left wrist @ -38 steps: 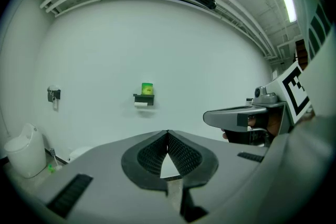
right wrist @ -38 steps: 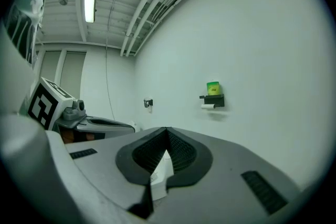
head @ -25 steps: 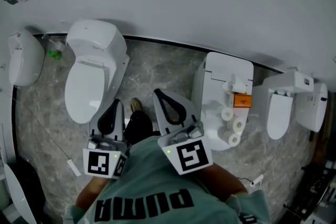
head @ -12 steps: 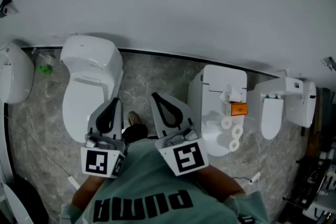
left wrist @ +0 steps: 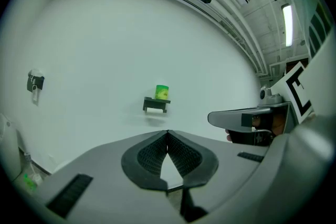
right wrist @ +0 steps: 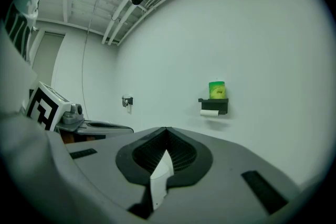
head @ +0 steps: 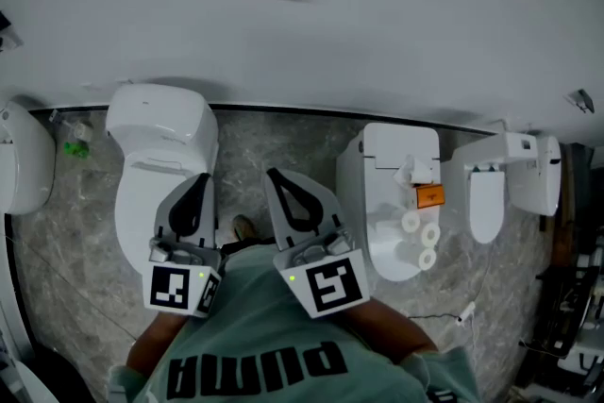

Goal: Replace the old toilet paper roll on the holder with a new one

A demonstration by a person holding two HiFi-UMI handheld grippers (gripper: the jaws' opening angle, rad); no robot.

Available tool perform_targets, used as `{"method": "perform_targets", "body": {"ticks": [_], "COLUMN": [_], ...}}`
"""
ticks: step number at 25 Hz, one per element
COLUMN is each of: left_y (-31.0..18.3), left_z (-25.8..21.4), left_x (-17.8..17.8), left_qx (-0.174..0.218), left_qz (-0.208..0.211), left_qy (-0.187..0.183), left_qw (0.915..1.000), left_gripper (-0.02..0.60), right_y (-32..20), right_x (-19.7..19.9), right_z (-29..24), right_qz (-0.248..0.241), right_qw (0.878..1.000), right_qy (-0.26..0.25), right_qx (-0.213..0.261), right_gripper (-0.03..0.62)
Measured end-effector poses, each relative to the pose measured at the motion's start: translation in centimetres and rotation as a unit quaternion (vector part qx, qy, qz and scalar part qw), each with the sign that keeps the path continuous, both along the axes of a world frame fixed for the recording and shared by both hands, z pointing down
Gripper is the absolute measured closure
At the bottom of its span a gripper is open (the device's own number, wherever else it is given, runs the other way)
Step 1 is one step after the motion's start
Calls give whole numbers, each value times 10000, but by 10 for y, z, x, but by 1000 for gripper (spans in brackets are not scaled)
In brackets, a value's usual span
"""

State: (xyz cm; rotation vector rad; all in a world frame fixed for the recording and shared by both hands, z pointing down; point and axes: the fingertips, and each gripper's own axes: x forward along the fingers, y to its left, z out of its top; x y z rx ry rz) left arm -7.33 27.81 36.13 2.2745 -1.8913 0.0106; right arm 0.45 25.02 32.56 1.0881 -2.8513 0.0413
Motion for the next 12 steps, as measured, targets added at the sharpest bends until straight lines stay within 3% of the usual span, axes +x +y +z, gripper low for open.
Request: {"method": "perform_targets", "body": {"ticks": [12], "left_y": [-4], "left_z": [-4], "left_x": [-28], "left_qx": [-6], "left_qz": [-46], "left_qy": [4], "left_qw": [10000], "left_gripper": [577], "right_y": [-9], "right_x": [-26], "right_z": [-2], "right_qz": [21], "right_qw": [10000], "right_qy": [5], "right_qx": [-35], "right_gripper": [591]}}
